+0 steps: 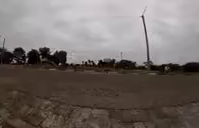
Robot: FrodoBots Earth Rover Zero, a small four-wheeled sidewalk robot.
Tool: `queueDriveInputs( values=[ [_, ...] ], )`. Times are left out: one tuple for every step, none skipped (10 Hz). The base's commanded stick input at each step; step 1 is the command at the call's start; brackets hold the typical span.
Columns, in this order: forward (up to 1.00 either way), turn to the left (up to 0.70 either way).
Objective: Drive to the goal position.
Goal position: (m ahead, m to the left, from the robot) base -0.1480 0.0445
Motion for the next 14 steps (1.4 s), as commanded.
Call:
queueDriveInputs(
  values=[
    [0.0, -0.74],
    [0.0, -0.74],
    [0.0, -0.74],
    [0.0, -0.74],
    [0.0, -0.74],
    [0.0, -0.74],
    [0.0, -0.74],
    [0.0, -0.74],
    [0.0, -0.74],
    [0.0, 0.0],
    [0.0, 0.0],
    [0.0, 0.0],
    [0.0, 0.0],
    [0.0, 0.0]
  ],
)
